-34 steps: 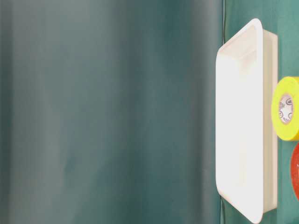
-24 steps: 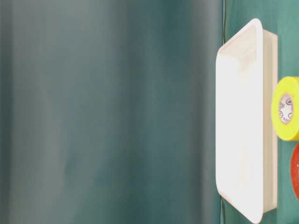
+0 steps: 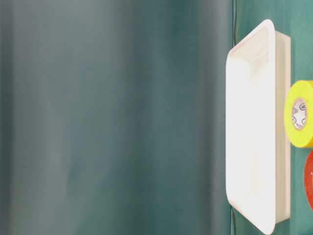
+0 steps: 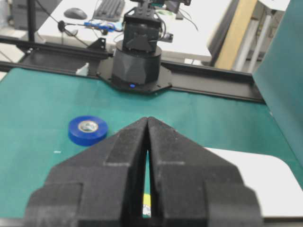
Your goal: Pick up the tape from a random location and place it into the white case.
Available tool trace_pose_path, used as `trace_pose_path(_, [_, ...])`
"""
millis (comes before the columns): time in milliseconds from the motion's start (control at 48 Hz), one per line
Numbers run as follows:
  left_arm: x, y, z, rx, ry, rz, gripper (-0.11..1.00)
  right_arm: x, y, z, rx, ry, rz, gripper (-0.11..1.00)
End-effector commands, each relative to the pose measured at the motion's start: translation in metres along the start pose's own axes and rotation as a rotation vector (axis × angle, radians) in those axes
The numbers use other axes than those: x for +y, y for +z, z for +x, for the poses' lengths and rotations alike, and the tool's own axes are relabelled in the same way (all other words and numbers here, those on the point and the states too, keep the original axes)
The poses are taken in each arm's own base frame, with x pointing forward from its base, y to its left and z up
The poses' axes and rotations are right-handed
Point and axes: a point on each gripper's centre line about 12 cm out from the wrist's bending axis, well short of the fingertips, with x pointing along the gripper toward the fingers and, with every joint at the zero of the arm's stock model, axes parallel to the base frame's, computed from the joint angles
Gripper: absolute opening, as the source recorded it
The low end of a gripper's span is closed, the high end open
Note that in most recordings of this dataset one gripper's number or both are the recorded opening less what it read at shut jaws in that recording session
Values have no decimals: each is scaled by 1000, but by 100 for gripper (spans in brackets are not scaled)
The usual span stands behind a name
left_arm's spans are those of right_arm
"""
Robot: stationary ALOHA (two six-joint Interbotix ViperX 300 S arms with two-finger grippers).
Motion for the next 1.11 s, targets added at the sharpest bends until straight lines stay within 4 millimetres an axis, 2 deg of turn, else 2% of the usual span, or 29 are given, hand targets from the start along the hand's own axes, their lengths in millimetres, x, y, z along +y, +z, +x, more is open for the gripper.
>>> trace_pose_path(0, [-1, 3, 1, -9, -3, -2, 2, 0, 9, 3, -17, 0, 3, 0])
trace_pose_path(125, [-1, 5, 1, -17, -3, 0, 4, 0, 8, 3, -8, 0, 3, 0])
trace_pose_path(229, [-1, 7, 2, -21, -3, -2, 15, 0, 7, 3, -2, -2, 1, 0])
trace_pose_path(313, [-1, 8, 2, -26, -3, -8, 31, 0, 8, 3, -5, -2, 3, 0])
trace_pose_path(480, [-2, 9, 2, -31, -10, -10, 79, 0, 8, 3, -3, 0, 1, 0])
trace_pose_path(584, [-3, 9, 2, -27, -16, -8, 98, 0, 8, 3, -2, -2, 0, 0])
trace_pose_path(1084, [-3, 8, 2, -24, -16, -10, 98, 0, 8, 3, 5, 0, -3, 0])
